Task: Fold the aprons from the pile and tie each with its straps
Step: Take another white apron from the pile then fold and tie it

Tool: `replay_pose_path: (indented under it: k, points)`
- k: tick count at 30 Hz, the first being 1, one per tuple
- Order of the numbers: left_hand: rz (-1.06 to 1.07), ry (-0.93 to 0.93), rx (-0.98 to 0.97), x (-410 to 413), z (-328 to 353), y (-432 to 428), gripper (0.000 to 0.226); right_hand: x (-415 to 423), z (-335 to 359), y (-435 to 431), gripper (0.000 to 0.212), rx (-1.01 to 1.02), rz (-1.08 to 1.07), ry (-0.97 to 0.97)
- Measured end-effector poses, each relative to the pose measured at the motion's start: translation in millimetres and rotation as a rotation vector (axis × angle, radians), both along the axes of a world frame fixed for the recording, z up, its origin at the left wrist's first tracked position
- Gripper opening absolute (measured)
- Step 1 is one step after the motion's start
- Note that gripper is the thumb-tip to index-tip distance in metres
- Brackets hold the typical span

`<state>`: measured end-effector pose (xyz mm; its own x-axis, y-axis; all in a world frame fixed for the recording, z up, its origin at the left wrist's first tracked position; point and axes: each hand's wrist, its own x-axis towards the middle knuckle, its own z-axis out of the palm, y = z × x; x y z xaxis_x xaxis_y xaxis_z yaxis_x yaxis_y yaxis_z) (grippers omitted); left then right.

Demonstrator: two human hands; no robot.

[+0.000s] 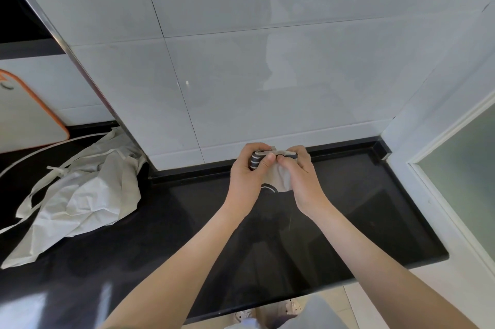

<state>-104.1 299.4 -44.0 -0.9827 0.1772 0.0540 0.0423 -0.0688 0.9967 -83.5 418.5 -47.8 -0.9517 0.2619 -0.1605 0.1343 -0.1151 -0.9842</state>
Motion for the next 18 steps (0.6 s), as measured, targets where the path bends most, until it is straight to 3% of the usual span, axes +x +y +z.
replay_pose_path:
  k: [3, 6, 9, 15, 18]
  points:
    - [0.019, -0.011, 0.008, 0, 2, 1, 0.014, 2, 2, -2, 0.016, 0.005, -0.028, 0.063]
    - [0.005, -0.008, 0.008, 0, 3, -1, 0.013, 2, 6, 0, 0.029, 0.002, 0.043, 0.088]
    - [0.009, -0.014, 0.036, 2, 6, -2, 0.005, 3, 12, -1, 0.018, 0.003, 0.080, 0.078]
    - [0.021, -0.029, 0.014, 2, 13, -1, 0.013, 3, 15, -10, 0.010, 0.168, -0.096, 0.092]
    - [0.016, -0.010, -0.007, 4, 14, -1, 0.014, 5, 14, -11, 0.023, 0.221, -0.122, 0.160]
